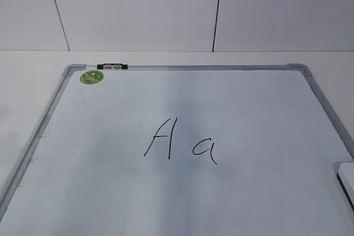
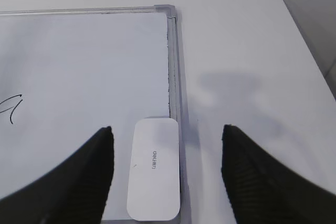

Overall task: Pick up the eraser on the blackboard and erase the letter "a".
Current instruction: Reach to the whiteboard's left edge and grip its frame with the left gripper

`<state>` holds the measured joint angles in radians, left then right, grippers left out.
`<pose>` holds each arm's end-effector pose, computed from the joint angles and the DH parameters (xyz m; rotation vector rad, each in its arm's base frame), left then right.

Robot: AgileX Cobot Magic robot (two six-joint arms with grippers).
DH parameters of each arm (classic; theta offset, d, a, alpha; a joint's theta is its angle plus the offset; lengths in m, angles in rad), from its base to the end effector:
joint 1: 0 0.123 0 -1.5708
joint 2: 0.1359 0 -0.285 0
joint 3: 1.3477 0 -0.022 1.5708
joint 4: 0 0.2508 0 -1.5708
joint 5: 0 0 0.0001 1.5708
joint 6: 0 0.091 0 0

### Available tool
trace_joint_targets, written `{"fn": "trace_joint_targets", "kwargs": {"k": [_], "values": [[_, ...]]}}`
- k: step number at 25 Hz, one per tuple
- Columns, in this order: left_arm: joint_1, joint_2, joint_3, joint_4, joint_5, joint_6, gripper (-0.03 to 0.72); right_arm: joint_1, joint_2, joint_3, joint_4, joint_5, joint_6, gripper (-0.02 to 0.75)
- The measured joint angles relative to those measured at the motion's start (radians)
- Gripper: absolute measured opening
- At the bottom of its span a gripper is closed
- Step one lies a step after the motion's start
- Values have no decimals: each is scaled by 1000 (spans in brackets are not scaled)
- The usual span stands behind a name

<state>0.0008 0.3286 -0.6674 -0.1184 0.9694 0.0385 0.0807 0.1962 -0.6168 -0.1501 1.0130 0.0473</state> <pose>0.0421 -0.0088 0.3277 0.0272 2.1102 -0.1196 0.0191 -0.0100 0.3137 -0.0390 2.0677 -0.1021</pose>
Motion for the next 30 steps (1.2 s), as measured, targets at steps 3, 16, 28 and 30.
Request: {"fn": "trace_joint_targets", "kwargs": {"k": [3, 16, 28, 30], "values": [[0, 105, -15, -2, -22, 0, 484, 0, 108, -50, 3, 8, -1, 498], [0, 534, -84, -20, -79, 5, 480, 0, 547, -206, 8, 202, -2, 659], [0, 934, -92, -133, -233, 87, 480, 0, 656, -206, 16, 194, -32, 661], [0, 987, -98, -135, -240, 89, 480, 0, 658, -206, 31, 190, -47, 661]]}}
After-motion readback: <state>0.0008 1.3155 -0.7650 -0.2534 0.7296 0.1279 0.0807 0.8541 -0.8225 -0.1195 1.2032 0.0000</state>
